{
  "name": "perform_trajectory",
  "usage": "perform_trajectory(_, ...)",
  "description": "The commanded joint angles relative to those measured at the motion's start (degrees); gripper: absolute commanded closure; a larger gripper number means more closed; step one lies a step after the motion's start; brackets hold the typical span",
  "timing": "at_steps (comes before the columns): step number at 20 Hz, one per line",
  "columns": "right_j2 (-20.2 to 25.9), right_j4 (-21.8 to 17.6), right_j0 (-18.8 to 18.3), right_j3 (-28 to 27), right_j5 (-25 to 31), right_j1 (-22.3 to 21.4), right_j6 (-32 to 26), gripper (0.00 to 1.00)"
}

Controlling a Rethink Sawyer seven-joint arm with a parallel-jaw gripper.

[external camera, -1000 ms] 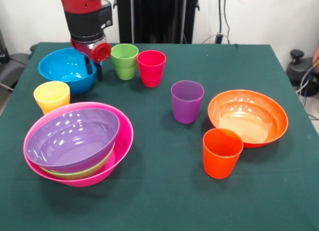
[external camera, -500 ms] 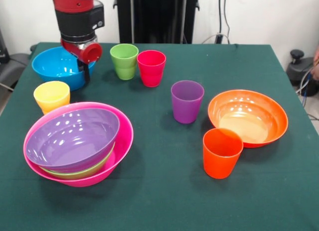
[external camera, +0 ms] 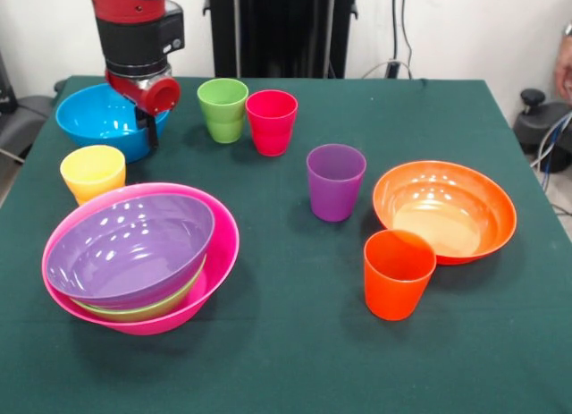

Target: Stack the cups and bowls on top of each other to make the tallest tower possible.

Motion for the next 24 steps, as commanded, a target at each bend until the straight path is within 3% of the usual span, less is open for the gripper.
perform_trajectory(1, 2.6, -1.9, 0.9, 0.8, 4.2, -1.2, -4.2, 1.00)
perform_trajectory(6, 5.3, 1.6, -0.8, 8.3, 8.7, -12.4, -5.4, 1.00)
perform_trajectory(12, 7.8, 6.3, -2.6, 12.8, 16.9, -22.7, -8.8, 1.00)
perform_trajectory(17, 9.2, 9.1, -3.4, 14.8, 21.3, -27.4, -10.2, 1.00)
perform_trajectory(24, 11.6, 12.0, -3.9, 14.3, 25.5, -30.7, -11.4, 1.00)
